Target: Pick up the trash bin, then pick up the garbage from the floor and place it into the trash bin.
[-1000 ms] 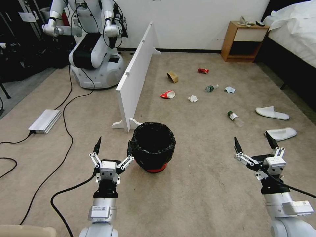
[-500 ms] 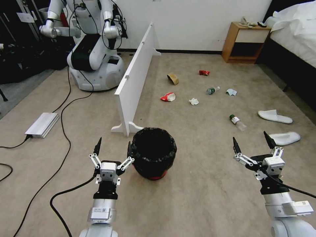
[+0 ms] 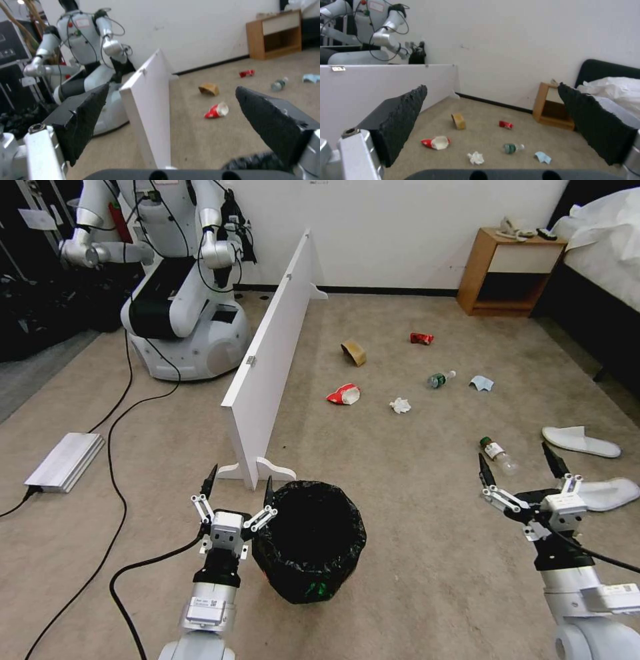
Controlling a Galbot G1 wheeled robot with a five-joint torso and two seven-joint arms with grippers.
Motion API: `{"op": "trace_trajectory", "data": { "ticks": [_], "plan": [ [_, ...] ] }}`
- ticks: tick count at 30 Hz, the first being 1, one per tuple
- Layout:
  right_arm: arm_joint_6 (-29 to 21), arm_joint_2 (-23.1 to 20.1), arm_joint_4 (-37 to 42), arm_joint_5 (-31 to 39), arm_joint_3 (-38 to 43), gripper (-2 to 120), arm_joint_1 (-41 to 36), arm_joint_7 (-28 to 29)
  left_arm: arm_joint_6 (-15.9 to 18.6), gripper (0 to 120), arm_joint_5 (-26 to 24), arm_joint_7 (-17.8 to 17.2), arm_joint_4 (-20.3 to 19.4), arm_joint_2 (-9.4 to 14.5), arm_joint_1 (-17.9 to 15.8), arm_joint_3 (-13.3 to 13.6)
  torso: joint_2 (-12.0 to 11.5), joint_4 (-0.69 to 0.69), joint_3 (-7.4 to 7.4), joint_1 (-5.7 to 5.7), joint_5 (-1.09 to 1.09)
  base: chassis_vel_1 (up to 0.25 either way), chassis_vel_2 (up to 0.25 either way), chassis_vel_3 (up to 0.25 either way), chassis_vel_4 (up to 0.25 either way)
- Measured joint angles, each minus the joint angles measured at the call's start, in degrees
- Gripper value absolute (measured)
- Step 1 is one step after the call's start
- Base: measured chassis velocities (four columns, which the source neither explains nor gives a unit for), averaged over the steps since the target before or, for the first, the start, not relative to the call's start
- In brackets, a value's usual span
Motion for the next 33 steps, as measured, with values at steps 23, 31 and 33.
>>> {"op": "trace_trajectory", "data": {
  "ticks": [23, 31, 33],
  "plan": [
    [-2.2, -4.8, -6.0, 5.4, 3.6, 100, -0.3, 3.5, 10.1, 100, -18.3, -7.8, 2.3, 18.4, -7.8, 0.5, 0.0, 0.01, 0.02, 0.00, 0.00, 0.006, -0.008, -0.010, 0.006],
    [-3.4, -9.8, -6.5, 8.6, 6.6, 100, -2.3, 4.9, 12.7, 100, -22.7, -9.9, 5.5, 18.5, -13.9, 4.7, 0.0, 0.01, 0.01, 0.00, 0.00, 0.000, 0.000, 0.000, 0.000],
    [-3.2, -10.7, -6.8, 9.2, 7.0, 100, -2.3, 5.1, 13.4, 100, -22.6, -10.3, 6.5, 17.8, -14.7, 5.6, 0.0, 0.01, 0.02, 0.00, 0.00, 0.000, 0.000, 0.000, 0.000]
  ]
}}
